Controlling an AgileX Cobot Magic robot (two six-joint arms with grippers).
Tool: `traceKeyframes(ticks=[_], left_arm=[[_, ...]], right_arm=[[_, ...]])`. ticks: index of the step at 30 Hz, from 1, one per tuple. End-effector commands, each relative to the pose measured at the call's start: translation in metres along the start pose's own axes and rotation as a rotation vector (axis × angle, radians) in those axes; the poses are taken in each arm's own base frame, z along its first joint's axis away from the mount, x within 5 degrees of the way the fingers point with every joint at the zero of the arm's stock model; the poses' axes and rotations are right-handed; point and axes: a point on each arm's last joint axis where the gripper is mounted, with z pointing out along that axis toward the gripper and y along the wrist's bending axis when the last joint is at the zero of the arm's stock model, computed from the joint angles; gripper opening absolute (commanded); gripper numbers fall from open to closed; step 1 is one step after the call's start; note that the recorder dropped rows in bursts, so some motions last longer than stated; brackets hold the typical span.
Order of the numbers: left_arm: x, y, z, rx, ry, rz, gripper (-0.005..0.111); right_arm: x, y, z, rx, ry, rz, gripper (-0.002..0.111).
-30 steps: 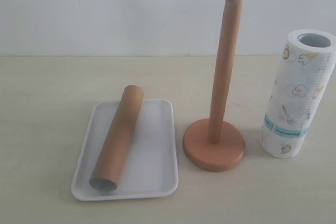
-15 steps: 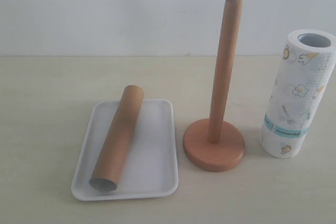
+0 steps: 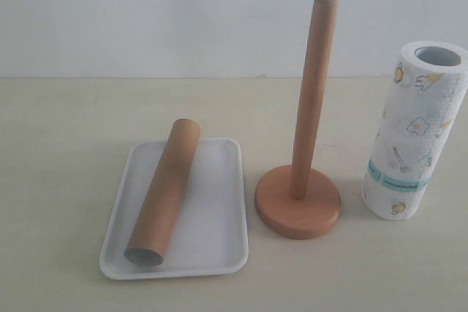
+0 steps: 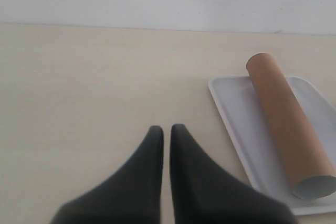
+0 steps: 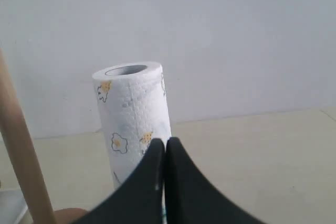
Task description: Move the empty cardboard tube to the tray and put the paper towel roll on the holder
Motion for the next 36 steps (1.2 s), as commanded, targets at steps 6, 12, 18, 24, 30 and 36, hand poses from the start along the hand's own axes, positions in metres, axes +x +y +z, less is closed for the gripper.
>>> traceKeyframes(ticks=[6,12,18,24,30,36], left_arm=[[0.001,0.0,0.0,-0.003,-0.003,0.006,0.004],[0.001,0.0,0.0,-0.003,-0.003,0.006,0.004],[0.001,0.0,0.0,-0.003,-0.003,0.006,0.004],[0.001,0.0,0.0,-0.003,-0.003,0.006,0.004],[0.001,0.0,0.0,-0.003,-0.003,0.006,0.004],[0.001,0.0,0.0,-0.003,-0.003,0.006,0.004]], right_arm=[[-0.05,0.004,-0.016,-0.047,-0.584,-0.002,0.0],[-0.076,0.006,-0.042,-0.137,-0.985,0.11,0.0],[-0.113,0.008,-0.052,-0.088,-1.052,0.083,0.0],[-0.163,0.016,-0.029,-0.034,-0.943,0.004,0.0],[-0.176,0.022,0.038,-0.012,-0.449,-0.035,0.0],[-0.145,0.019,0.091,0.012,-0.128,-0.039,0.0]])
